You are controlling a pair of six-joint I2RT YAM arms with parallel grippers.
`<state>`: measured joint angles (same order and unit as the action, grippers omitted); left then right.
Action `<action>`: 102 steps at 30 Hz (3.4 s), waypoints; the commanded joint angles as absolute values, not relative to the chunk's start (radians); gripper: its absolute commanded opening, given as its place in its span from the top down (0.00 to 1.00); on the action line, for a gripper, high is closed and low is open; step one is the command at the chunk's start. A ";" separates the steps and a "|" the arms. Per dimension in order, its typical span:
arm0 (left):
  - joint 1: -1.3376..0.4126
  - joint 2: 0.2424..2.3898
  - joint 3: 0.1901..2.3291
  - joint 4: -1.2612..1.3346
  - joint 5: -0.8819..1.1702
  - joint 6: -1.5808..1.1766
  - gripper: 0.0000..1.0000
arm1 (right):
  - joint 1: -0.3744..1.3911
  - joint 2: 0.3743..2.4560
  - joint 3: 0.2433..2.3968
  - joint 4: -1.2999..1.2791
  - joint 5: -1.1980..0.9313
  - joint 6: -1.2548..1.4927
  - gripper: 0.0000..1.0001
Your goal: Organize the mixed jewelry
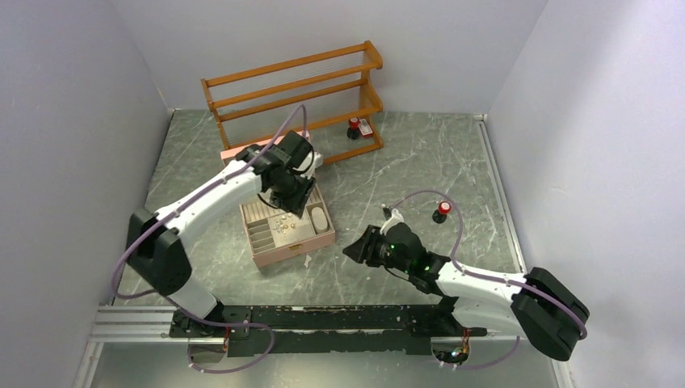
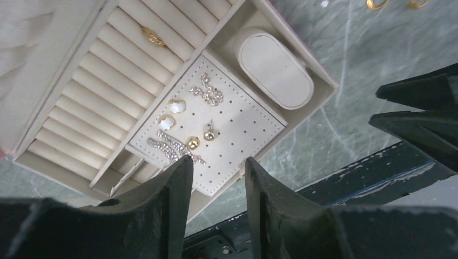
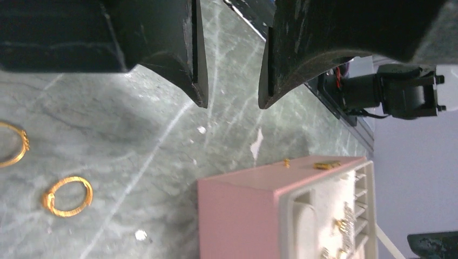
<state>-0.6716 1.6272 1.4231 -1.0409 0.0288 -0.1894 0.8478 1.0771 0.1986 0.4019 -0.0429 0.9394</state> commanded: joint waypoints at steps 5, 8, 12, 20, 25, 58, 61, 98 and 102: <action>-0.670 1.284 1.183 -0.737 -0.180 -0.374 0.53 | 0.947 1.087 0.535 -0.025 0.230 0.854 0.54; -0.668 1.104 1.053 -0.653 -0.261 -0.474 0.50 | 1.016 1.208 0.696 -0.145 0.337 0.855 0.53; -0.666 0.912 0.879 -0.595 -0.336 -0.601 0.46 | 1.118 1.395 0.915 -0.276 0.495 0.868 0.52; -0.664 0.675 0.683 -0.591 -0.408 -0.728 0.42 | 1.203 1.741 1.303 -0.495 0.662 0.914 0.48; -0.664 0.646 0.648 -0.591 -0.408 -0.706 0.41 | 1.213 1.854 1.438 -0.576 0.701 0.933 0.48; -0.664 0.698 0.618 -0.568 -0.415 -0.689 0.43 | 1.219 1.994 1.572 -0.676 0.729 0.959 0.69; -0.664 0.702 0.618 -0.566 -0.413 -0.688 0.43 | 1.219 1.983 1.564 -0.664 0.722 0.952 0.73; -0.664 0.709 0.619 -0.557 -0.402 -0.689 0.42 | 1.096 1.667 1.219 -0.201 0.294 0.433 0.70; -0.664 0.713 0.621 -0.557 -0.405 -0.690 0.42 | 1.107 1.710 1.253 -0.247 0.307 0.503 0.62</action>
<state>-0.6689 0.7128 0.6243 -0.5880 -0.3920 -0.6918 1.0946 1.6825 1.2144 -0.2081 0.3134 0.4534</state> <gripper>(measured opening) 0.580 0.348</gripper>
